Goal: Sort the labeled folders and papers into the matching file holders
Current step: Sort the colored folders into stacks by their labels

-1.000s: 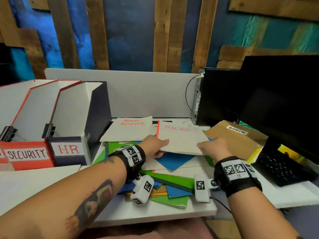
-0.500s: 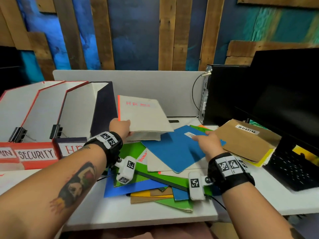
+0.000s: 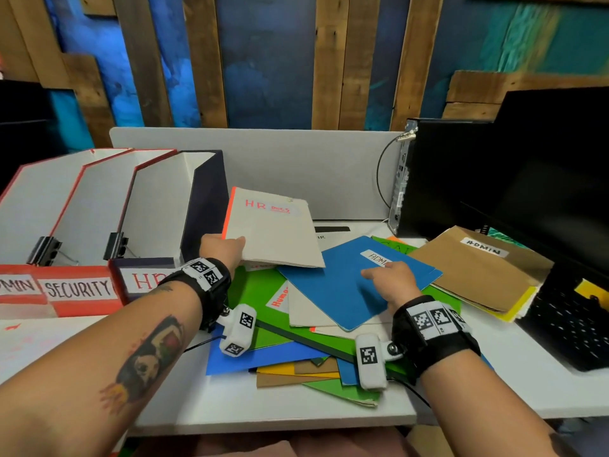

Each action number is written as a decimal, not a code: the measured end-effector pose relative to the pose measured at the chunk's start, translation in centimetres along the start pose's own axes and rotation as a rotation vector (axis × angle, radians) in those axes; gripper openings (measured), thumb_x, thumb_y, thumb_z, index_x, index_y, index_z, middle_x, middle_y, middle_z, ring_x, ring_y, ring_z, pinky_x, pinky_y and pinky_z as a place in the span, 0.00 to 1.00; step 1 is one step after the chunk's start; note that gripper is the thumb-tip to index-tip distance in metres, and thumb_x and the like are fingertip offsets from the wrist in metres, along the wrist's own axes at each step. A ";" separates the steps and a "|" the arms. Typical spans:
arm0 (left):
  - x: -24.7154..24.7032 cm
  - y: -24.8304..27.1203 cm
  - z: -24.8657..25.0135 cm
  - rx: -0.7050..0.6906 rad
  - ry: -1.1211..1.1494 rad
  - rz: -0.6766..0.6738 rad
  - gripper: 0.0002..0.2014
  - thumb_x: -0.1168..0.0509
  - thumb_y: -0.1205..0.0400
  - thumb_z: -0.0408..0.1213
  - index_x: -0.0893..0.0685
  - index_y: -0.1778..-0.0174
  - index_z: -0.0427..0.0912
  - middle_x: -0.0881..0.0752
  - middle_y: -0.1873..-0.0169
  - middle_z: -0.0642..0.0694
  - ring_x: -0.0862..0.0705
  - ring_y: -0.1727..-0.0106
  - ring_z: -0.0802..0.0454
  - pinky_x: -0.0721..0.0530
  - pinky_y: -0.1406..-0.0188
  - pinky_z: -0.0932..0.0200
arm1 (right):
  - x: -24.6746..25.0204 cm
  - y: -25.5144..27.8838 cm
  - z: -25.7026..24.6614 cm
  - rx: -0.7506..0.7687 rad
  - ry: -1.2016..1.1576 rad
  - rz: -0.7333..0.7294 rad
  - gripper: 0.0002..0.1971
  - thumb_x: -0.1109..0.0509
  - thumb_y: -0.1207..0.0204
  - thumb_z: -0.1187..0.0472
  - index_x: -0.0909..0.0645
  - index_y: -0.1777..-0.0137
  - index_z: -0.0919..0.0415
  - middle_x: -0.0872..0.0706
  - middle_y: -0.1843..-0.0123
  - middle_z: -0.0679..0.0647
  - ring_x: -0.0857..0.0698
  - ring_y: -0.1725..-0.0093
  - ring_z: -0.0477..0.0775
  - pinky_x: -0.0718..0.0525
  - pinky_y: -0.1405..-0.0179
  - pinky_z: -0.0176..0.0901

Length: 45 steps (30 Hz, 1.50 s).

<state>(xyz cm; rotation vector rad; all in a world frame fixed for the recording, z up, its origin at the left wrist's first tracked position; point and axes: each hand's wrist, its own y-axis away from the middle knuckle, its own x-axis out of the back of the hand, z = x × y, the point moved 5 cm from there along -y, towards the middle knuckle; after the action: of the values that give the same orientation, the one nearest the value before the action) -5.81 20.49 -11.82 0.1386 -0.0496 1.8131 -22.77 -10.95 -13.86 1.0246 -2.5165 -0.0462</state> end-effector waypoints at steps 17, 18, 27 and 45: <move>-6.2 9.7 2.4 -0.413 -0.783 -0.730 0.29 0.21 0.25 0.50 0.18 0.28 0.52 0.20 0.27 0.48 0.20 0.32 0.51 0.23 0.33 0.58 | -0.8 0.4 0.7 -0.123 -0.625 -0.036 0.36 0.25 0.25 0.71 0.33 0.18 0.64 0.19 0.27 0.64 0.15 0.38 0.60 0.15 0.56 0.45; -7.0 11.3 1.8 -0.409 -0.913 -0.883 0.33 0.23 0.24 0.55 0.22 0.23 0.54 0.24 0.22 0.50 0.24 0.26 0.52 0.27 0.26 0.56 | -1.3 0.8 0.6 -0.118 -0.667 -0.060 0.37 0.26 0.25 0.72 0.35 0.17 0.60 0.19 0.27 0.63 0.14 0.37 0.61 0.15 0.57 0.45; -9.8 16.6 1.0 -0.543 -1.217 -1.090 0.46 0.30 0.21 0.64 0.45 0.11 0.54 0.36 0.14 0.53 0.34 0.16 0.51 0.37 0.16 0.53 | -3.0 2.7 0.4 -0.191 -0.583 -0.361 0.17 0.28 0.23 0.74 0.17 0.34 0.69 0.08 0.45 0.62 0.10 0.43 0.63 0.11 0.48 0.51; -13.1 19.3 -0.6 -0.707 -1.306 -1.088 0.44 0.39 0.16 0.65 0.50 0.10 0.49 0.50 0.11 0.41 0.50 0.10 0.44 0.46 0.12 0.43 | 12.8 -4.5 4.2 -0.173 -0.699 0.271 0.23 0.27 0.27 0.70 0.19 0.31 0.71 0.16 0.30 0.70 0.16 0.31 0.69 0.14 0.45 0.53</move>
<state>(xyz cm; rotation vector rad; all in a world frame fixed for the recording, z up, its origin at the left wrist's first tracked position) -21.45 3.22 -13.26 0.6626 -1.2510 0.3210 -29.69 -23.39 -13.78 0.6581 -3.1747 -0.6287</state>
